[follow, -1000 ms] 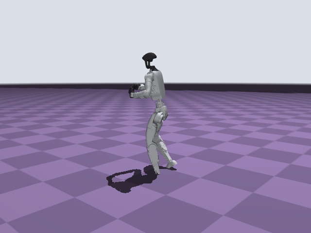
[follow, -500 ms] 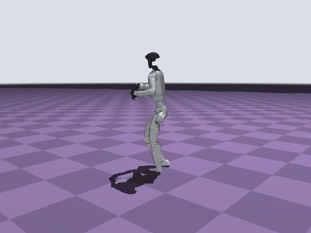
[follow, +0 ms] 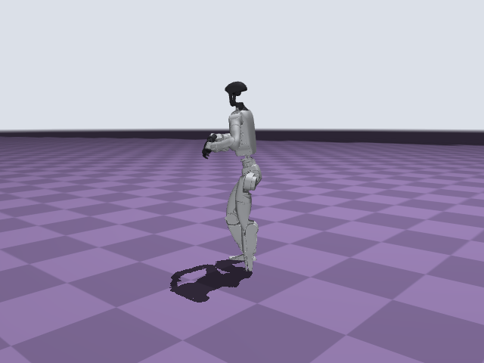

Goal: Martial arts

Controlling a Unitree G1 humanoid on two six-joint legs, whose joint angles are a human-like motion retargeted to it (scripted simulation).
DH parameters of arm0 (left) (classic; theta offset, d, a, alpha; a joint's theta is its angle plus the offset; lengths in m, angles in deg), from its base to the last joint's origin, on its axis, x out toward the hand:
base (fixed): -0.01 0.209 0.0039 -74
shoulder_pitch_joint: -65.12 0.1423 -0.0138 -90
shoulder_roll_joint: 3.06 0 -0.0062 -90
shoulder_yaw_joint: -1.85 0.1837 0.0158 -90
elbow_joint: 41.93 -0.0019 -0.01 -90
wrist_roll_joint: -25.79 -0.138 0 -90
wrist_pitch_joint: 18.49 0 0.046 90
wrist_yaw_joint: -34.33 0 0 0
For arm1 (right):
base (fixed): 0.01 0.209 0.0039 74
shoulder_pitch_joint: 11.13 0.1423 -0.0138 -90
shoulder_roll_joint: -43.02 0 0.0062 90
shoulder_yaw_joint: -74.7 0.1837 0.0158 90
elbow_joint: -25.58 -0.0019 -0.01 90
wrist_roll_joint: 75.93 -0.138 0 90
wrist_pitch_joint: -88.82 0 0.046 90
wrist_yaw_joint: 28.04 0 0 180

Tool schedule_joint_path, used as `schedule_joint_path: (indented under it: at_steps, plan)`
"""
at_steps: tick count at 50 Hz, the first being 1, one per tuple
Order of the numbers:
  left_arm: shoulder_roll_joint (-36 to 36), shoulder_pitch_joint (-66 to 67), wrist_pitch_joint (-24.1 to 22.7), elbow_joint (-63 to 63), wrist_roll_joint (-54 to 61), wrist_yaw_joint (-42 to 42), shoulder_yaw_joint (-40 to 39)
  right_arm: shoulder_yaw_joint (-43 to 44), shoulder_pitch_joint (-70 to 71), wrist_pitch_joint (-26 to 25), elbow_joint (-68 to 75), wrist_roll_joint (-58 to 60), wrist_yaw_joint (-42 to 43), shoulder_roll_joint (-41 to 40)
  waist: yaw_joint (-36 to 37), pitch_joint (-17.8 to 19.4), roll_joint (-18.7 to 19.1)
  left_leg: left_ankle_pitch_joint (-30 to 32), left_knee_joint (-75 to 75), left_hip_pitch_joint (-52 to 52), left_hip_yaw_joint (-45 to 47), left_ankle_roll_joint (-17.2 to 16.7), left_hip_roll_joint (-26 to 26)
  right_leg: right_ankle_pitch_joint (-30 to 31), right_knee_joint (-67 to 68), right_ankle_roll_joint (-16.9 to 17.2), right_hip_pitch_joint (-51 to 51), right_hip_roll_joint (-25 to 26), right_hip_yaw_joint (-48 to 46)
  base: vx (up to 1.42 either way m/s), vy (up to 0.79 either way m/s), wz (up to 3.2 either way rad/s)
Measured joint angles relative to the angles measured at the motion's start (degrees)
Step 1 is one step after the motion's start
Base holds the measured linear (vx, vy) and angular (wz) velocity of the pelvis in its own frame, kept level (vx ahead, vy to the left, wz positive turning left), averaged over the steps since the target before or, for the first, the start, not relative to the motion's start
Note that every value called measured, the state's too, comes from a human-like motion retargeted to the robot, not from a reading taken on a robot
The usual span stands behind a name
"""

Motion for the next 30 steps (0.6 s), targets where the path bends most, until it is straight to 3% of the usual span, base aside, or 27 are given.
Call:
schedule_joint_path:
  at_steps: [15, 30]
  plan:
    - [-1.99, 0.48, -0.74, -0.89, -1.09, 0.13, 0.99, -1.44, -1.31, 2.3, 1.42, 2.1, -0.78, 0.28, 1.46, -0.77, 1.9, 0.62, 0.07, 0.91, 0.38, -0.65, 2.08, -1.01, -3.0, -1.63, 2.19, 2.09, -0.87, 0.03, -0.04, -0.05]
    - [-1.78, 0.19, -1.77, -0.67, -3.87, 1.47, 2.95, -1.9, -1.91, 3.99, 0.21, 1.42, -0.83, 0.54, -0.15, 1.08, 3.49, 0.17, 0.19, 2.1, 0.2, -0.3, 2.72, -1.62, -2.45, -2.69, 3.1, 2.75, -0.94, 0.0, 0.0, 0.0]
